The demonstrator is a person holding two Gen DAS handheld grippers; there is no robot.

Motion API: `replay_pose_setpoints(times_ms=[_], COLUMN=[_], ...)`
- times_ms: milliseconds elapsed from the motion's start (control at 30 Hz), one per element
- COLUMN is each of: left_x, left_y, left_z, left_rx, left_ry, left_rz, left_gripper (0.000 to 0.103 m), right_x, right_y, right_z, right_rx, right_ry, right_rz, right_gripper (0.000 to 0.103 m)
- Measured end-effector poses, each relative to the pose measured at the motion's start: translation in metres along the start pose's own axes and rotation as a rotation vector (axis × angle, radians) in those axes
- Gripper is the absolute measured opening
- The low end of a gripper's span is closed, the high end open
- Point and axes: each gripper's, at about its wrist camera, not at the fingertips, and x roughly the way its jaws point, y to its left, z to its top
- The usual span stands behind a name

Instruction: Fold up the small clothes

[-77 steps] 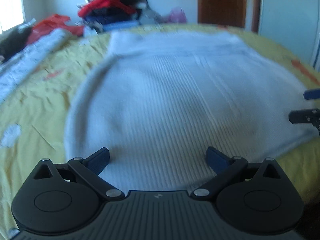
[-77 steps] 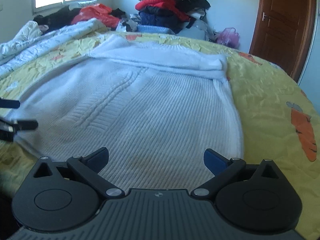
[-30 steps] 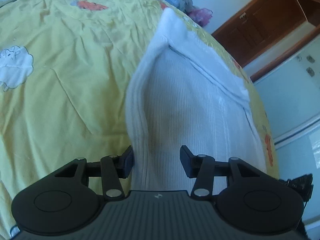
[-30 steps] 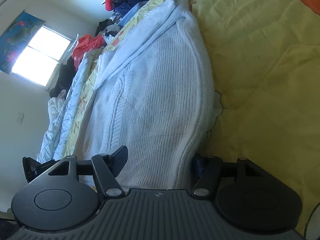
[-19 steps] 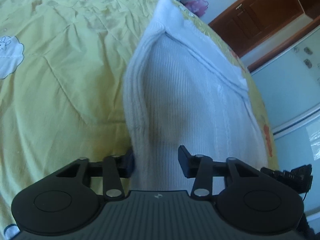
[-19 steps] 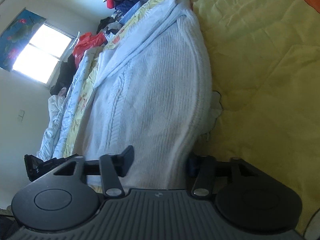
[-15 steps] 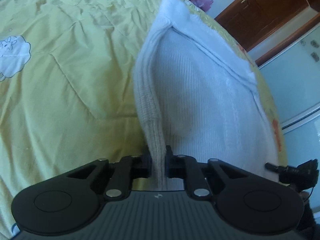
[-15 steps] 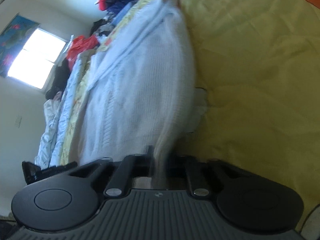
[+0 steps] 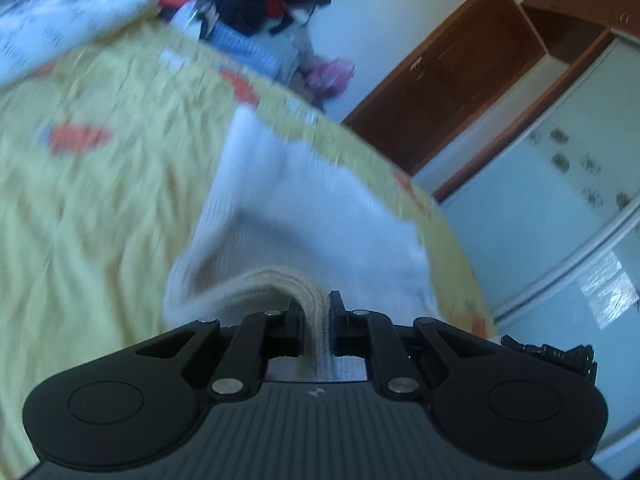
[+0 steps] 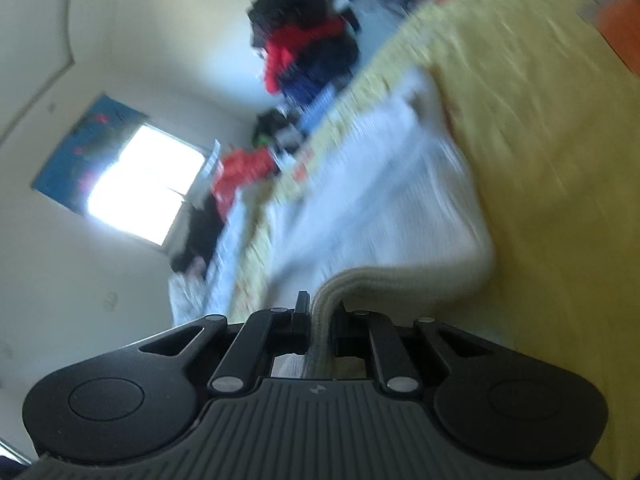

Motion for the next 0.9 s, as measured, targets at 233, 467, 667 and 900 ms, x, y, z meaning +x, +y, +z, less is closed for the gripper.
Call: replay_pose_setpoints(times_ms=[233,467,667,900], left_x=[0.075,0.154,0.210,0.228], left_y=[0.007,0.015,0.028,0.079], left_z=[0.086,0.150,0.186,0.191], left_rx=[-0.003,0.026,0.021,-0.309], left_ry=[-0.067,-0.064,-0.055,0.033], left_rz=[0.034,0.101,0.178,0.098], left_gripper=[0.011,0.011,0.011,0.054], right_x=[0.065,0.130,0.179,0.193], right_y=[-0.008,-0.043,-0.075,-0.100], right_z=[0.098,0.164,0.194,0.196], right_rx=[0.001,0.051,0.095,0.272], right_ry=[-0.094,-0.102,-0.100,-0.213], right_rz=[0.024,-0.057,-0.145,-0.242], right_gripper=[0.014,0.014,0.014,0.044])
